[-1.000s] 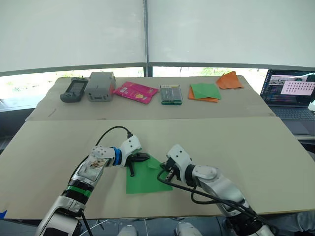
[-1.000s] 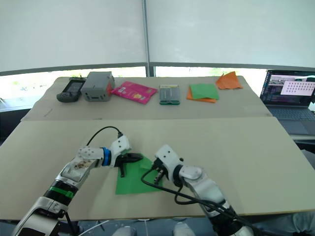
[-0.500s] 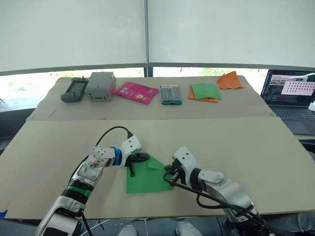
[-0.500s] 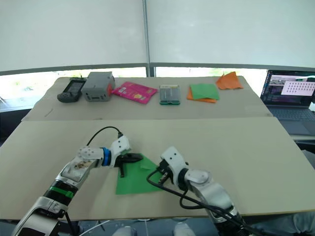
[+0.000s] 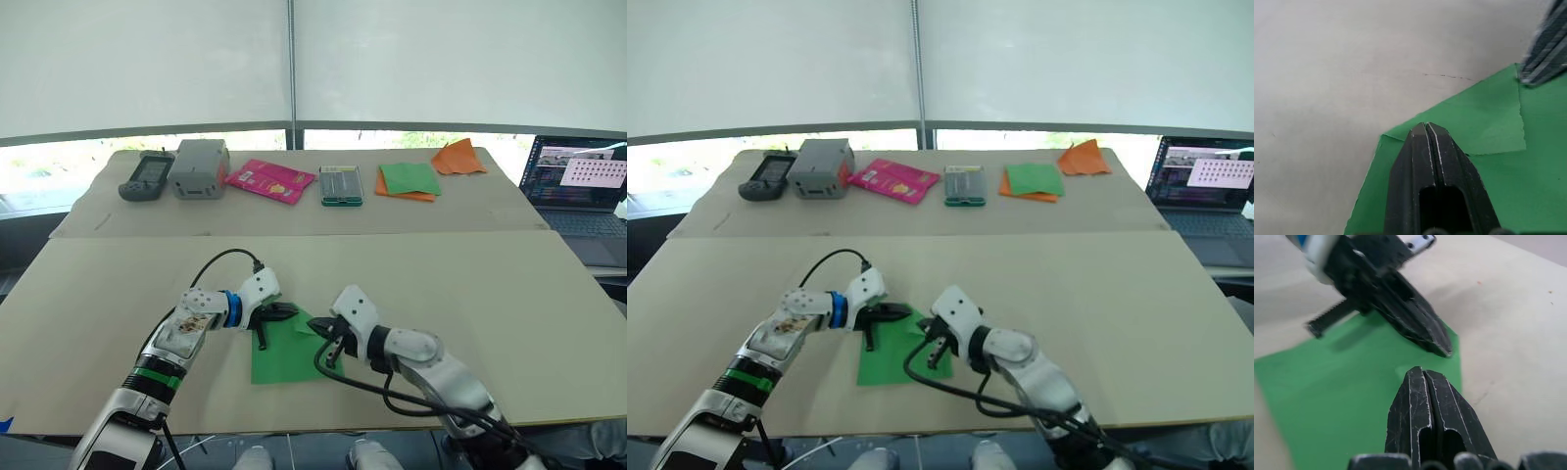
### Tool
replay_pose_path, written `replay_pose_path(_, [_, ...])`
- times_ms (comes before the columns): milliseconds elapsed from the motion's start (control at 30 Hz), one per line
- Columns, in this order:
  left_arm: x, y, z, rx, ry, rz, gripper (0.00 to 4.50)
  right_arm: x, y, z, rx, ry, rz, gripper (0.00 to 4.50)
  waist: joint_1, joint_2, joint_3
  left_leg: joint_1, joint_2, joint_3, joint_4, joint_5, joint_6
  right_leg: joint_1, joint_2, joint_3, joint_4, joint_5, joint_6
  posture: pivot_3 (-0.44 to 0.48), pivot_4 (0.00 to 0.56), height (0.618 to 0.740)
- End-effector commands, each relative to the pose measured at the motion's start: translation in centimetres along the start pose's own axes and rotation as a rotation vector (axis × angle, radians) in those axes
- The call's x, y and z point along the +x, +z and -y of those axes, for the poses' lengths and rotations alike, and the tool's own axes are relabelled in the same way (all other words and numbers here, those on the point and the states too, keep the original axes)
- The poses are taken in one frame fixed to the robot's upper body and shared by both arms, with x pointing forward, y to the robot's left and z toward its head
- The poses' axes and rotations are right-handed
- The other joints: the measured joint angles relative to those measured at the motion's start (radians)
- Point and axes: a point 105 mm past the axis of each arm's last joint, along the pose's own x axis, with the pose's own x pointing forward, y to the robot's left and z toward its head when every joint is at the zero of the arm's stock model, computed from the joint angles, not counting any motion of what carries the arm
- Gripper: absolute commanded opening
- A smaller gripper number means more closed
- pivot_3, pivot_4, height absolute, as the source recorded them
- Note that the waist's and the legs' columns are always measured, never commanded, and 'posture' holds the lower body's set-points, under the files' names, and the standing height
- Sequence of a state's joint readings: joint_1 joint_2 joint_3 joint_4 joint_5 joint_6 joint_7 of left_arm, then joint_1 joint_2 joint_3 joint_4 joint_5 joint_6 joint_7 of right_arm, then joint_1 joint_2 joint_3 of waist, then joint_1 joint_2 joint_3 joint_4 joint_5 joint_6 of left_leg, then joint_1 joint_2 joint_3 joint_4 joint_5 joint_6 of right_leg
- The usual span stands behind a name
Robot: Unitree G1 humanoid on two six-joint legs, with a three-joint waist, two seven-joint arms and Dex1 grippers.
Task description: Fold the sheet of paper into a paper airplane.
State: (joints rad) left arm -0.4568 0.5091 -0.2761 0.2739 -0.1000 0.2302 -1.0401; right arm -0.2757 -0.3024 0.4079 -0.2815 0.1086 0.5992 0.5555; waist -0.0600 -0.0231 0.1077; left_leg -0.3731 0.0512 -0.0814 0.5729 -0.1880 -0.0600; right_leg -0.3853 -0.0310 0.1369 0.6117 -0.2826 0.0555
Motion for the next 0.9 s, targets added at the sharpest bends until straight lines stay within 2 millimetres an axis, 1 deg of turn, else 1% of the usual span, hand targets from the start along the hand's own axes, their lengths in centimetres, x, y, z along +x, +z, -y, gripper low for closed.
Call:
replay_pose_path(33, [0.3,-3.6,1.2,-0.081,-0.020,-0.128,0.00,0.9,0.6,0.3,-0.036,0.007,0.014,0.02,0.000,0.000,0.000,0.000,0.000,0.000,0.000,0.000,0.000,0.000,0.000,0.000,0.000,0.000,0.000,0.000,0.150,0.740])
replay_pose_path(167, [0.1,-3.7,1.1,-0.084,-0.008,-0.128,0.00,1.6,-0.3,-0.4,-0.043,0.053,-0.033,0.02,0.001,0.000,0.000,0.000,0.000,0.000,0.000,0.000,0.000,0.000,0.000,0.000,0.000,0.000,0.000,0.000,0.150,0.740])
replay_pose_path(233, [0.0,-3.7,1.0,-0.087,0.001,-0.128,0.00,1.8,-1.5,-1.0,-0.030,0.078,-0.083,0.02,0.001,0.000,0.000,0.000,0.000,0.000,0.000,0.000,0.000,0.000,0.000,0.000,0.000,0.000,0.000,0.000,0.150,0.740])
replay_pose_path(300, [-0.1,-3.8,1.0,-0.089,0.006,-0.129,0.00,2.0,-2.1,-1.2,-0.035,0.086,-0.111,0.02,-0.002,0.001,-0.001,0.000,0.000,0.000,0.000,0.000,0.000,0.001,0.000,0.000,0.000,0.000,0.000,0.000,0.150,0.740])
replay_pose_path(467, [-0.3,-3.8,1.1,-0.100,0.017,-0.126,0.00,2.2,-4.3,-1.3,0.010,0.067,-0.207,0.02,-0.008,0.001,-0.002,0.002,0.000,0.000,0.000,0.000,0.000,0.001,0.000,0.000,0.001,0.000,0.000,0.000,0.150,0.740])
replay_pose_path(533, [-0.5,-3.7,1.0,-0.111,0.030,-0.123,0.00,2.1,-4.8,-1.3,0.022,0.063,-0.227,0.02,-0.009,0.001,-0.002,0.002,0.000,0.000,0.000,0.000,0.000,0.002,0.000,0.000,0.001,0.000,0.000,0.000,0.150,0.740])
replay_pose_path(600, [-1.1,-3.2,0.8,-0.163,0.036,-0.093,0.00,2.0,-5.1,-1.3,0.021,0.060,-0.243,0.02,-0.009,0.002,-0.002,0.002,0.000,0.000,0.000,0.000,0.000,0.002,0.000,0.000,0.001,0.000,0.000,0.000,0.150,0.740])
replay_pose_path(667, [-2.7,-1.6,-0.3,-0.308,0.080,0.020,0.55,2.0,-5.2,-1.1,0.022,0.053,-0.248,0.00,-0.012,0.002,-0.002,0.002,0.000,0.000,0.000,0.000,0.000,0.002,0.000,0.000,0.001,0.000,0.000,0.000,0.150,0.740])
replay_pose_path(767, [-5.9,0.1,-1.4,-0.487,0.118,0.186,1.49,2.0,-4.9,-1.0,0.023,0.049,-0.235,0.00,-0.016,0.001,0.000,0.002,0.000,0.000,-0.001,0.000,0.000,0.001,0.000,0.000,0.002,0.000,0.000,0.000,0.150,0.740])
replay_pose_path(833, [-7.8,0.4,-1.8,-0.572,0.146,0.251,2.16,2.0,-4.7,-1.0,0.017,0.049,-0.230,0.00,-0.015,0.000,0.003,0.002,0.001,0.000,-0.001,0.000,0.000,-0.001,0.001,0.000,0.002,0.000,0.000,0.000,0.150,0.740])
replay_pose_path(900, [-8.6,0.3,-1.7,-0.619,0.159,0.268,2.89,1.9,-4.6,-1.0,0.019,0.049,-0.224,0.00,-0.011,0.000,0.004,0.002,0.001,0.000,-0.001,0.000,0.000,-0.001,0.001,0.000,0.002,0.000,0.000,0.000,0.150,0.740])
